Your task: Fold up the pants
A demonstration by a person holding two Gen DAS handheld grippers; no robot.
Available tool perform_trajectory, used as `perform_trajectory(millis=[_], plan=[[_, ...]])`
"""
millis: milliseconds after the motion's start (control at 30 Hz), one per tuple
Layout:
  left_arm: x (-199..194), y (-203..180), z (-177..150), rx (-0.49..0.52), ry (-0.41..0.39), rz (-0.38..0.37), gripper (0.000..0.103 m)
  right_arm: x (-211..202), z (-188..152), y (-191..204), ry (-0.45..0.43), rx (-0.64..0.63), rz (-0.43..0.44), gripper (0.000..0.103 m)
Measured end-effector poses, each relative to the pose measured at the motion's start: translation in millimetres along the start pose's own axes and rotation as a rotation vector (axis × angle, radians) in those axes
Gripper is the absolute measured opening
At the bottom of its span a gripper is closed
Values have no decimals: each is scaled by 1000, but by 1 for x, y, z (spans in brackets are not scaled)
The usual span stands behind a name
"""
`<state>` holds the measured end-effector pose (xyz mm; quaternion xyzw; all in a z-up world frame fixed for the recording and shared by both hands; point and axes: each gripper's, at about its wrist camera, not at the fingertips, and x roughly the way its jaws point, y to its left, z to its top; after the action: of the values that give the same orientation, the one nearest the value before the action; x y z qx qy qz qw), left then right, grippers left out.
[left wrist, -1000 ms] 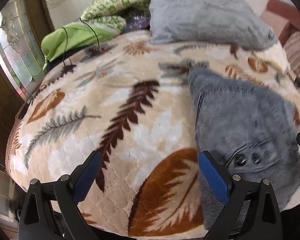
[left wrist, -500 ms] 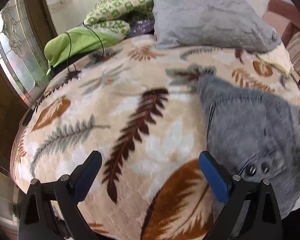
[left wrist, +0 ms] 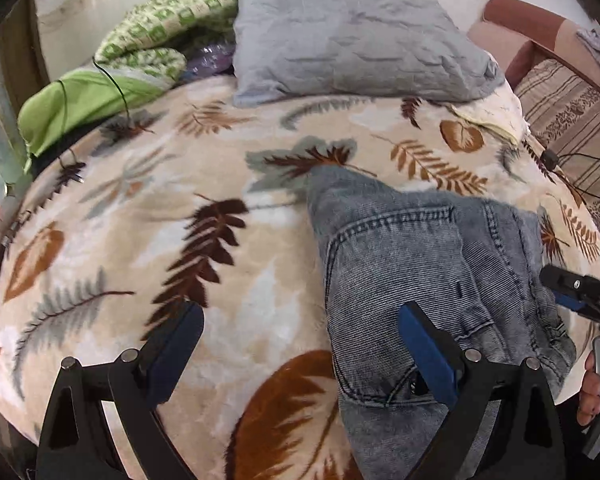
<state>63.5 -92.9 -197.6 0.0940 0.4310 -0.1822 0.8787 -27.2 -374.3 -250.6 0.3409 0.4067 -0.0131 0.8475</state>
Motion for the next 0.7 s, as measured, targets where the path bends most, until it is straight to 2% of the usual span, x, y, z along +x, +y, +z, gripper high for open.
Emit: perform_trajectory(millis=[133, 267, 367, 467, 700], plan=[[9, 0, 0, -1, -3, -30, 98, 7, 5, 3, 0, -12, 21, 103], [12, -1, 2, 6, 3, -37, 98, 17, 12, 9, 18, -5, 91, 103], [10, -1, 3, 16, 9, -36, 98, 27, 19, 13, 32, -1, 106, 103], [5, -2, 4, 32, 13, -28, 98, 37, 27, 17, 49, 19, 170, 103], [-9, 5, -4, 46, 3, 26, 98, 59, 36, 35, 80, 9, 198, 103]])
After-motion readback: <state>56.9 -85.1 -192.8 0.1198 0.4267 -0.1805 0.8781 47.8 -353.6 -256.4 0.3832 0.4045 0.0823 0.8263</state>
